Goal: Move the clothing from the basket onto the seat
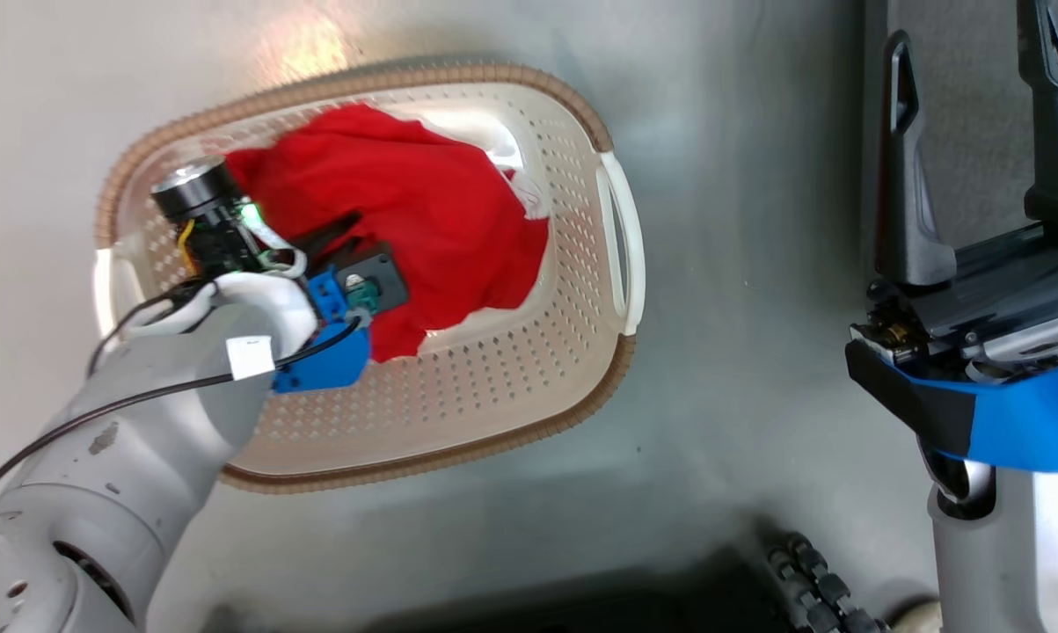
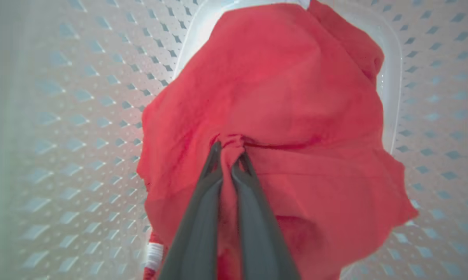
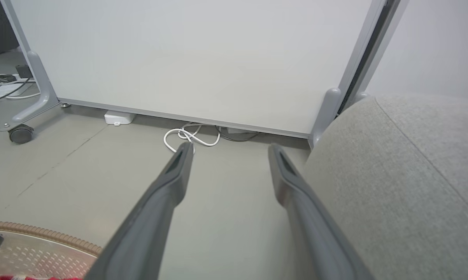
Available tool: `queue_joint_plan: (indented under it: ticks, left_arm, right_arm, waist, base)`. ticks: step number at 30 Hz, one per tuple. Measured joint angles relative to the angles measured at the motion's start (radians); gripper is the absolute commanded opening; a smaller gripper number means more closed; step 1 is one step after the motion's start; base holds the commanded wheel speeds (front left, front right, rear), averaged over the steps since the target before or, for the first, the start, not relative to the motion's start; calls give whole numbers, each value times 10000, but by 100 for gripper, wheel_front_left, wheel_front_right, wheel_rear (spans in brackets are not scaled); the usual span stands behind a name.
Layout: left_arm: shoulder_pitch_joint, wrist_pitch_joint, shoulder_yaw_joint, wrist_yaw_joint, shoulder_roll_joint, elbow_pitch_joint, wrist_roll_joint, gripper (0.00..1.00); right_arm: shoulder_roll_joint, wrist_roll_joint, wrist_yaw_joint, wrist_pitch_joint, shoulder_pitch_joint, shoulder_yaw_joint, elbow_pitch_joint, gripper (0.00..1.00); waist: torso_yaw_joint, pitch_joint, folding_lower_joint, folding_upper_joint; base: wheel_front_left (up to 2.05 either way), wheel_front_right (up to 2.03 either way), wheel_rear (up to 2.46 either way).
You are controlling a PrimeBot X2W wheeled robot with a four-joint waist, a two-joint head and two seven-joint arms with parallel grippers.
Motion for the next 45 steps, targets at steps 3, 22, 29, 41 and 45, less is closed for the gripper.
queue_joint_plan:
  ticks: [3,22,29,41,45]
  left_arm:
    - [24,-96,2,0,-56,-385,-380,0]
    - [1484,-128,1022,2,571,-3459,-2516,0]
    - [2582,-130,2596,337,940,-4809,-2711,0]
    - [4139,-128,5302,583,1162,-8063,-1988,0]
    - [4392,-128,6044,589,915,-9102,-1868,0]
  right_arm:
    - [-2,35,0,2,-4,-75,209,100]
    - [0,245,0,0,788,-514,1346,100]
    - [2,397,0,2,1276,-623,1638,100]
    - [0,719,0,0,2203,-765,2023,100]
    - [0,882,0,0,2325,-750,2080,100]
  waist:
    - [114,-395,0,0]
    - [787,-4037,-1,0]
    - [1051,-5546,-2,0]
    - [1543,-7561,-2,1]
    - [1613,-7972,-2,1]
  base:
    - [0,0,0]
    - [0,0,0]
    - [0,0,0]
    - [0,0,0]
    - [0,0,0]
